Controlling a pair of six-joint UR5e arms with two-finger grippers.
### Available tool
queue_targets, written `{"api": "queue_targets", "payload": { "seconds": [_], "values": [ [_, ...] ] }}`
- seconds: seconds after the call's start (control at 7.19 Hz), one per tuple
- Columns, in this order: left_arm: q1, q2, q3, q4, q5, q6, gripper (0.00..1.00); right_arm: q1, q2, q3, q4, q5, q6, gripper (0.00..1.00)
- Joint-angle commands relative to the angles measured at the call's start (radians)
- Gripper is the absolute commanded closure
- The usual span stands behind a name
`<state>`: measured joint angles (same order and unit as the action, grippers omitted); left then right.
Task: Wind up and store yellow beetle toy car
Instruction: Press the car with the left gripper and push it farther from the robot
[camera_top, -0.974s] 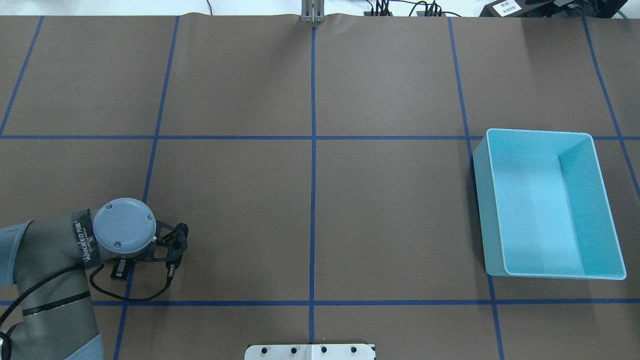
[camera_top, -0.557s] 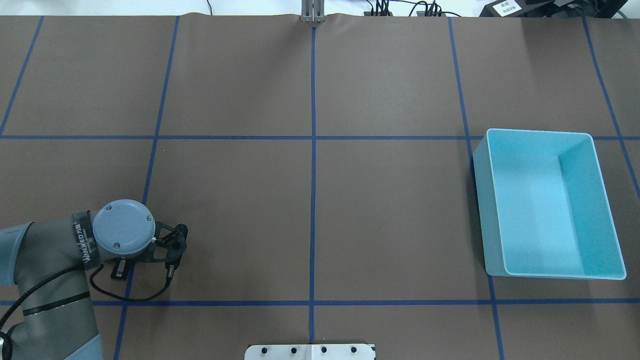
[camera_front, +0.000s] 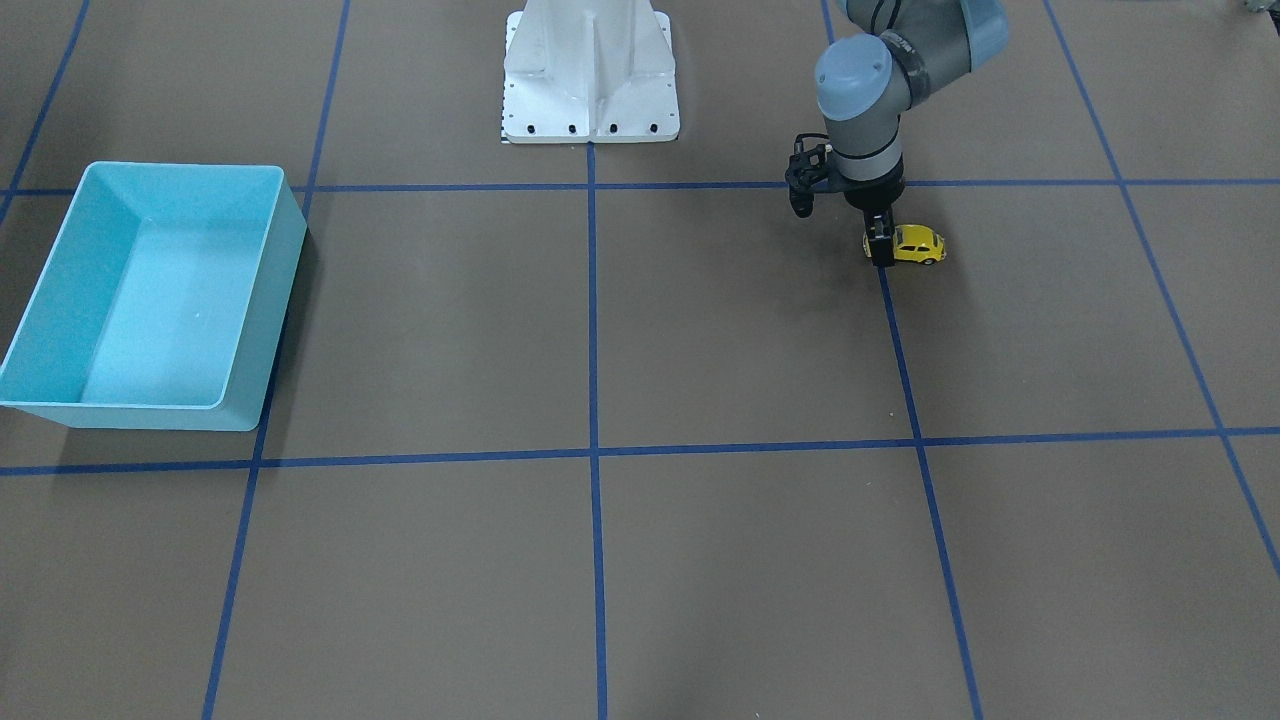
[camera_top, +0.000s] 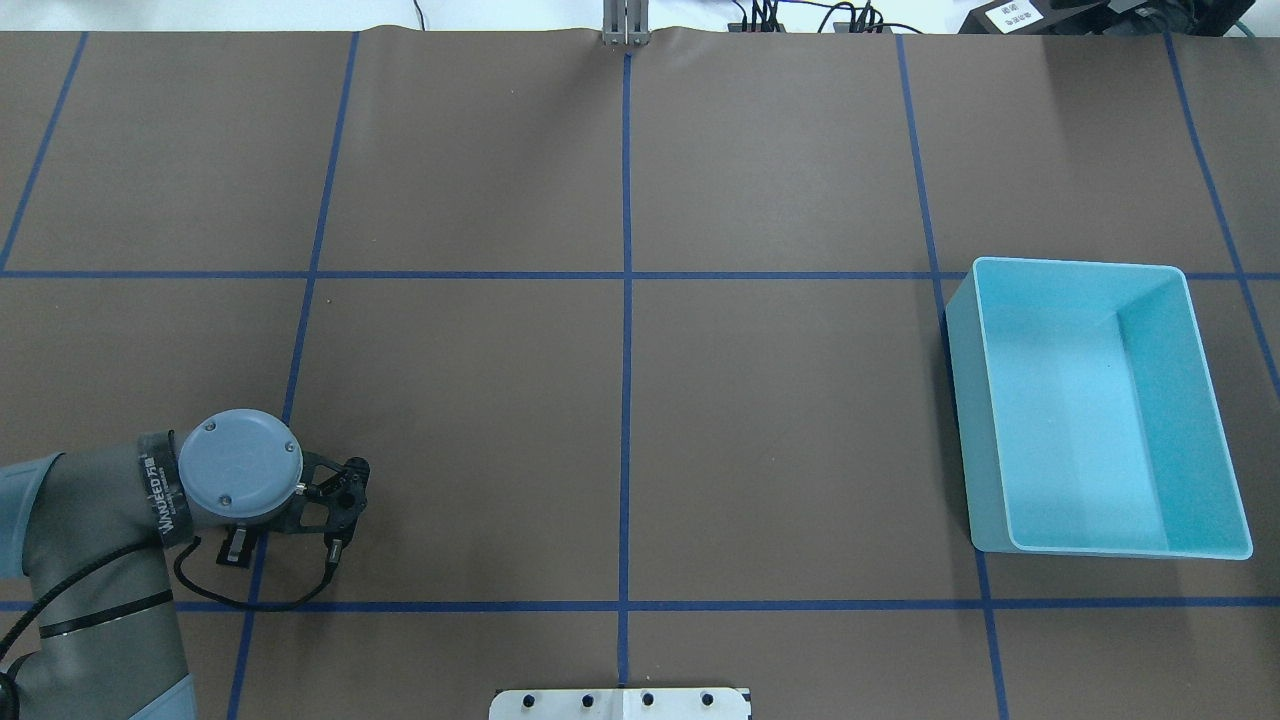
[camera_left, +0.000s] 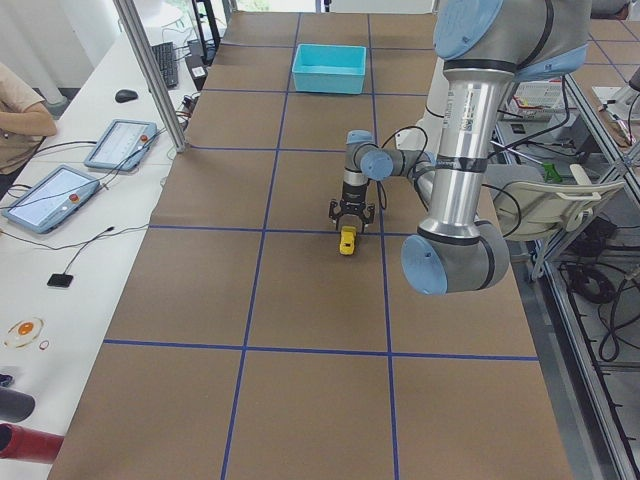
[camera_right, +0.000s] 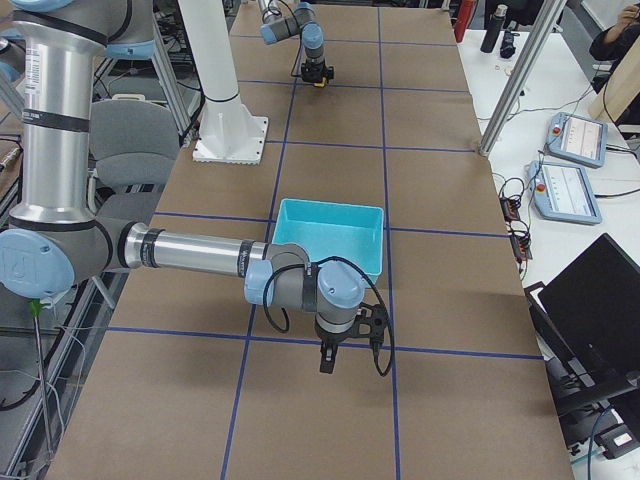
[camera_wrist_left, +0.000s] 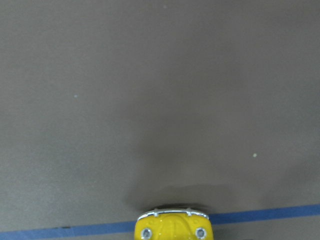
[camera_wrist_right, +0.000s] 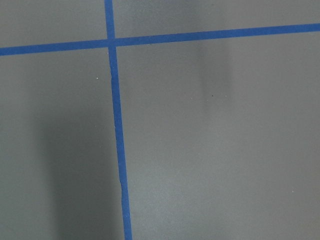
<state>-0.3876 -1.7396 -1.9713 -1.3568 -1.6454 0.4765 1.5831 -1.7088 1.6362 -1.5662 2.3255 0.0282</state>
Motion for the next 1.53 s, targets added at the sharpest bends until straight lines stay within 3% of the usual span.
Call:
{"api": "queue_targets", "payload": {
  "seconds": [0.0,0.14,0.42,0.56,0.83,0.97,1.39],
  "values": [
    [0.001,0.0,0.002,-0.008,-0.002,0.002,0.28,0.0,0.0,-0.001,0.0,0.0,-0.002,0.0],
    [0.001,-0.001,0.0,-0.021,-0.004,0.002,0.37,0.0,0.0,-0.001,0.0,0.0,-0.002,0.0],
    [0.001,-0.001,-0.003,-0.021,-0.014,0.001,0.93,0.0,0.0,0.001,0.0,0.0,-0.002,0.0],
    [0.0,-0.001,-0.009,-0.021,-0.031,0.004,1.0,0.0,0.0,0.001,0.0,0.0,-0.002,0.0],
    [-0.051,-0.001,-0.05,-0.018,-0.036,0.004,1.0,0.0,0.0,0.001,0.0,0.0,-0.002,0.0],
    [-0.119,-0.003,-0.05,-0.009,-0.094,0.002,1.0,0.0,0.0,0.001,0.0,0.0,-0.002,0.0],
    [-0.223,-0.072,-0.031,0.001,-0.105,0.013,1.0,0.0,0.0,0.001,-0.001,0.0,-0.002,0.0]
  ]
}}
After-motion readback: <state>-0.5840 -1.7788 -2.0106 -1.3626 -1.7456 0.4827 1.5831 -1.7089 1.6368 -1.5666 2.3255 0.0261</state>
